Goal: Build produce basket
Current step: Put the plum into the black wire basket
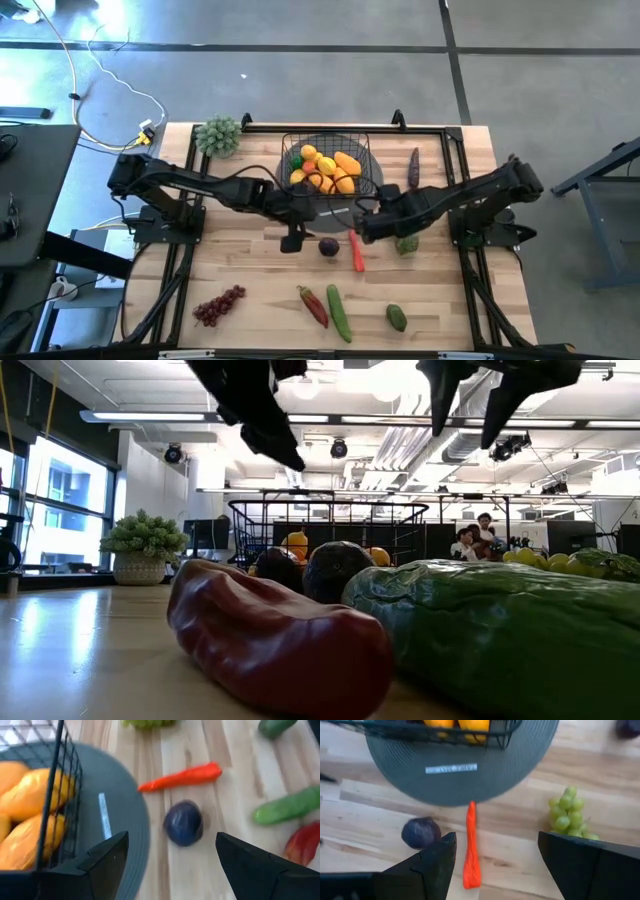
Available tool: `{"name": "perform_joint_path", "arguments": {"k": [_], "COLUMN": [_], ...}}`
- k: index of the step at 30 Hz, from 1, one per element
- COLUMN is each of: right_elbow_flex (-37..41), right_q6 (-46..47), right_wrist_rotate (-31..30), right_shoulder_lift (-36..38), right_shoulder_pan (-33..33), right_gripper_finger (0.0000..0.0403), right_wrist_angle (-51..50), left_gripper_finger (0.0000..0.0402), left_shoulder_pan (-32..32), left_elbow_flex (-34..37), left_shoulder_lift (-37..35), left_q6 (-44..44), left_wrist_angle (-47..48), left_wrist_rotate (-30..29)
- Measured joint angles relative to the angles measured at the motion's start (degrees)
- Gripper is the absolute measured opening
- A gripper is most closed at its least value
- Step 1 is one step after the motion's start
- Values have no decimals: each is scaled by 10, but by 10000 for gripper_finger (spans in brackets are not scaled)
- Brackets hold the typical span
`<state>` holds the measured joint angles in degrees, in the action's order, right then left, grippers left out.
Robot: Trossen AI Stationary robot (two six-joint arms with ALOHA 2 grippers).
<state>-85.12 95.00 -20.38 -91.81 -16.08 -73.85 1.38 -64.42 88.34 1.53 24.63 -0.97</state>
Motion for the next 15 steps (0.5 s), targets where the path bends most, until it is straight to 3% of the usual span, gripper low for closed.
{"name": "perform_joint_path", "arguments": {"k": [15], "right_elbow_flex": [0], "right_q6": [-25], "right_wrist_rotate": [-17], "right_shoulder_lift": [3], "right_shoulder_pan": [15], "right_gripper_finger": [261], "right_wrist_angle": [6], "left_gripper_finger": [288], "left_shoulder_pan": [-35], "left_elbow_flex": [0], "left_shoulder_lift": [66], "left_q6": [13], "left_wrist_angle": [-96], "left_wrist_rotate": [-10]}}
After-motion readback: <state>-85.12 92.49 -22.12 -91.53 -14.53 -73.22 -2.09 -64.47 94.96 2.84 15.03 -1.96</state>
